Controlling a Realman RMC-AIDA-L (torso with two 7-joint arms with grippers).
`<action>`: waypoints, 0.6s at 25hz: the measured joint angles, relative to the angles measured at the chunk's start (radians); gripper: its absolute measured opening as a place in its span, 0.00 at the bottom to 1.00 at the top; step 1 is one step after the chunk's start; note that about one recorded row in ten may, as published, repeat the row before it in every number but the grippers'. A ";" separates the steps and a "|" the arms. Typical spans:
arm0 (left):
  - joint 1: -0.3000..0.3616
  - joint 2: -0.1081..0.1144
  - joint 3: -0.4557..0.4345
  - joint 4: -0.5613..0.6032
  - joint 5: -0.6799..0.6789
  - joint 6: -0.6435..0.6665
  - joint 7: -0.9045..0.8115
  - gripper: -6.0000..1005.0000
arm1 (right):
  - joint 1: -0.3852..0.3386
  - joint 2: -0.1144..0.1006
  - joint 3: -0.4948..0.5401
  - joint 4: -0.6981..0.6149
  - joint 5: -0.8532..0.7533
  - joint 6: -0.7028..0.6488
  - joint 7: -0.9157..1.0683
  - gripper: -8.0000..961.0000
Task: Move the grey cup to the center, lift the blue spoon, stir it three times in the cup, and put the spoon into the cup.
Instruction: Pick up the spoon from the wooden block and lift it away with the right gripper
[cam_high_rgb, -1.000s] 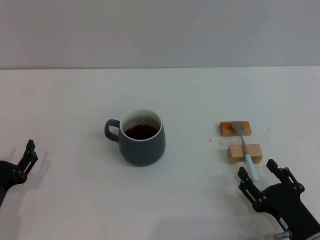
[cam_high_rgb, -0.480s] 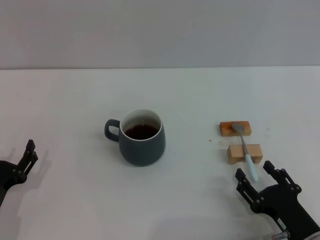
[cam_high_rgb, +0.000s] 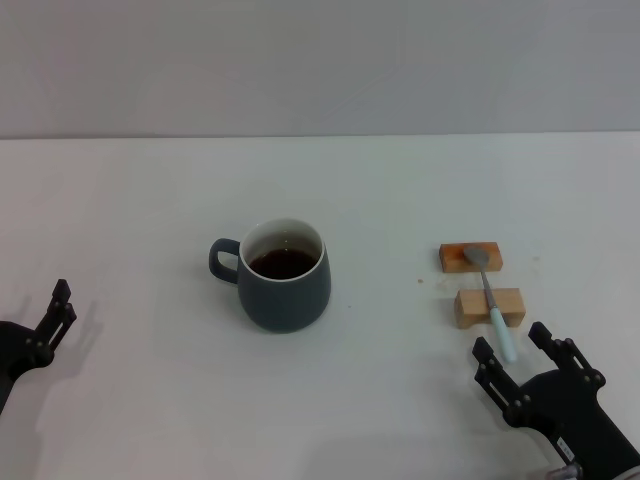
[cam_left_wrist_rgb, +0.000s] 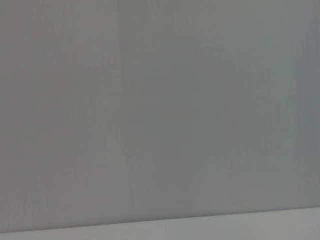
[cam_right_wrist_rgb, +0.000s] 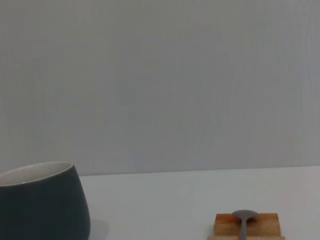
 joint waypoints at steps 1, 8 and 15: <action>0.000 0.000 0.000 0.000 0.000 0.000 0.000 0.85 | -0.001 0.000 0.000 0.000 0.000 -0.001 0.000 0.68; 0.000 0.000 0.003 0.002 0.002 -0.001 0.000 0.85 | -0.004 0.001 0.001 0.001 -0.001 -0.002 0.000 0.67; 0.002 0.000 0.004 0.002 0.003 -0.001 0.000 0.85 | -0.007 0.003 0.006 0.002 -0.001 -0.003 0.004 0.67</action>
